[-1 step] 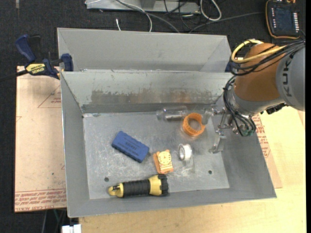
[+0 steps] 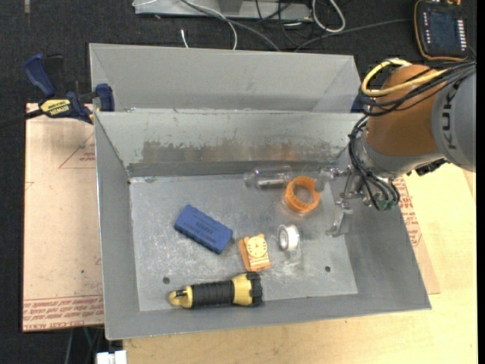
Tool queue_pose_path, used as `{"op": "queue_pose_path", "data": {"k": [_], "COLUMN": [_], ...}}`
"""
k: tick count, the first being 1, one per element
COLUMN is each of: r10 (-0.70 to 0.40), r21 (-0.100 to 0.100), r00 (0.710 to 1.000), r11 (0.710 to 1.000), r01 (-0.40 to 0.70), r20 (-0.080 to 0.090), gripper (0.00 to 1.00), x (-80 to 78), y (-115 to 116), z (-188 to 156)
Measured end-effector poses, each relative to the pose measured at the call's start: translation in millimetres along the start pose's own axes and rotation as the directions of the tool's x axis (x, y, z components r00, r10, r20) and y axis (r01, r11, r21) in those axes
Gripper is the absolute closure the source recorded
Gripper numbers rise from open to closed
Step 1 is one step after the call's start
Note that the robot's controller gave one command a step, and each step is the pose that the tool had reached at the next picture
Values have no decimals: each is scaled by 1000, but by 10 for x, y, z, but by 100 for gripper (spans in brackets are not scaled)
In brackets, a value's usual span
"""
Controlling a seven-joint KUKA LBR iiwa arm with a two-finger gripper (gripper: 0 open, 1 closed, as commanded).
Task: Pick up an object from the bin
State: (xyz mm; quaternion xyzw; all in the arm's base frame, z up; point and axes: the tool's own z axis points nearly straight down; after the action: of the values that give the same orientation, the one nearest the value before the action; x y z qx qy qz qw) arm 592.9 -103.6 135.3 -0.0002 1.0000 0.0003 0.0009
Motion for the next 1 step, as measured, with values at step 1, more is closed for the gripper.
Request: {"op": "queue_pose_path", "data": {"k": [1], "r10": [78], "r21": [-1], "r00": [997], "r11": [997], "r01": [-78], "r20": [1], "gripper": [0], "x": [-545], "y": [203], "z": [654]}}
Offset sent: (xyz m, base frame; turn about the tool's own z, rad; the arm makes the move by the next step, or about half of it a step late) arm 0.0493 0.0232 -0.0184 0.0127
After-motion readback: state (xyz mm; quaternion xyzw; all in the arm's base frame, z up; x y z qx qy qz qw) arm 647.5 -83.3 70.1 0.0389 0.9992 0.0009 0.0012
